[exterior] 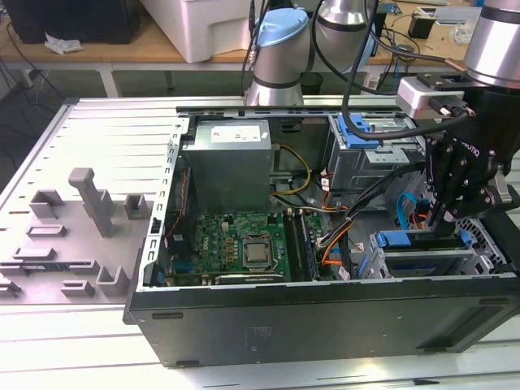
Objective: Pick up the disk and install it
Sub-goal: 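Insert the first disk wire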
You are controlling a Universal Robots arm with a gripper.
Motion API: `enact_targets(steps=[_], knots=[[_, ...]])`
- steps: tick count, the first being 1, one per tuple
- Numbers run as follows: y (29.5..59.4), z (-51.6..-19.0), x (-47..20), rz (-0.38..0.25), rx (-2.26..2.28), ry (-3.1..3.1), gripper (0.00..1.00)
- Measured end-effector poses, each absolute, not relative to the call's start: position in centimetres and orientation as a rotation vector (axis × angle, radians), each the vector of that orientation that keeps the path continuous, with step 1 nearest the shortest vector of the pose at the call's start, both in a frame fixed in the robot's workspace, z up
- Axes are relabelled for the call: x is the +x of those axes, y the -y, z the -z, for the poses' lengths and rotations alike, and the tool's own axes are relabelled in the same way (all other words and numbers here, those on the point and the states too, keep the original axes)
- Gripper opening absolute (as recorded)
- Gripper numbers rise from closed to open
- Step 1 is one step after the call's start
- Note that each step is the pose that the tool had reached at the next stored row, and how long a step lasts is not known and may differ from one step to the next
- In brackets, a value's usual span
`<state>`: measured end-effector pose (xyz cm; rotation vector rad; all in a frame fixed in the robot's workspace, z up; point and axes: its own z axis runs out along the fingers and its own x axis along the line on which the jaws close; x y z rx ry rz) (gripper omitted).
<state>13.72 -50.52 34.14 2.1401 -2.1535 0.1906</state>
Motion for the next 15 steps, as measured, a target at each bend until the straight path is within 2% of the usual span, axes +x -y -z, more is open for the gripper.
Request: enact_targets(steps=[15], knots=[[50.56,-34.14,13.65,-0.186,2.140,2.160,0.17]])
